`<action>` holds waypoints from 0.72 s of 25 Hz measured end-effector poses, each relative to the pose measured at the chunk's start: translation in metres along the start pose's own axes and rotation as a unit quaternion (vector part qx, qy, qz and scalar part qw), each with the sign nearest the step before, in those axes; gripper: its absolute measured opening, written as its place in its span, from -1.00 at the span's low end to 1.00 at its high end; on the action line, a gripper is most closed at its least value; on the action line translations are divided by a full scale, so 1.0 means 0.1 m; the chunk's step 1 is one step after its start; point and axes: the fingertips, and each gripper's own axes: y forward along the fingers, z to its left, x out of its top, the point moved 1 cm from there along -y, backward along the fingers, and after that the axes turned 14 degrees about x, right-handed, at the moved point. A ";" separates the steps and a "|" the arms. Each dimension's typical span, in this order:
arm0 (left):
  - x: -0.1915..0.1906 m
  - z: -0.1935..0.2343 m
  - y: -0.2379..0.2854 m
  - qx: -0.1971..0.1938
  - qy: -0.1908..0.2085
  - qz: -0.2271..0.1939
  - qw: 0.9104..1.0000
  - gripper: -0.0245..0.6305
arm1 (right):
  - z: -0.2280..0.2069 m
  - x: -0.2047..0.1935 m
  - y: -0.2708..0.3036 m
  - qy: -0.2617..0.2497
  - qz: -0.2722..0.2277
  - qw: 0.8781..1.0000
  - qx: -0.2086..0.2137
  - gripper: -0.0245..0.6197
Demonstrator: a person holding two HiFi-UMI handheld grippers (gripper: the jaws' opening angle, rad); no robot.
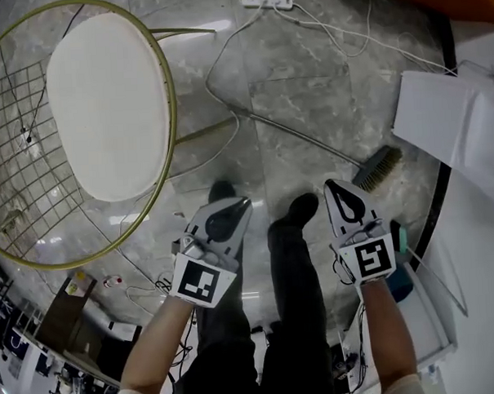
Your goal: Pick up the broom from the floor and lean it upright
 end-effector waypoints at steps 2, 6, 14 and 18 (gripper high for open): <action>-0.20 -0.01 0.15 -0.001 0.000 0.007 1.000 -0.88 | -0.08 -0.18 0.17 -0.001 0.003 1.000 0.007 -0.93; -0.59 -0.03 0.48 -0.005 -0.003 0.013 1.000 -0.88 | -0.21 -0.62 0.54 0.013 0.030 0.999 0.016 -0.93; -1.22 -0.08 1.05 -0.020 -0.008 0.018 1.000 -0.88 | -0.51 -1.38 1.11 0.014 0.048 0.999 0.009 -0.90; -1.50 -0.11 1.31 -0.027 -0.001 0.020 0.999 -0.88 | -0.74 -1.73 1.36 -0.006 0.052 0.999 0.001 -0.87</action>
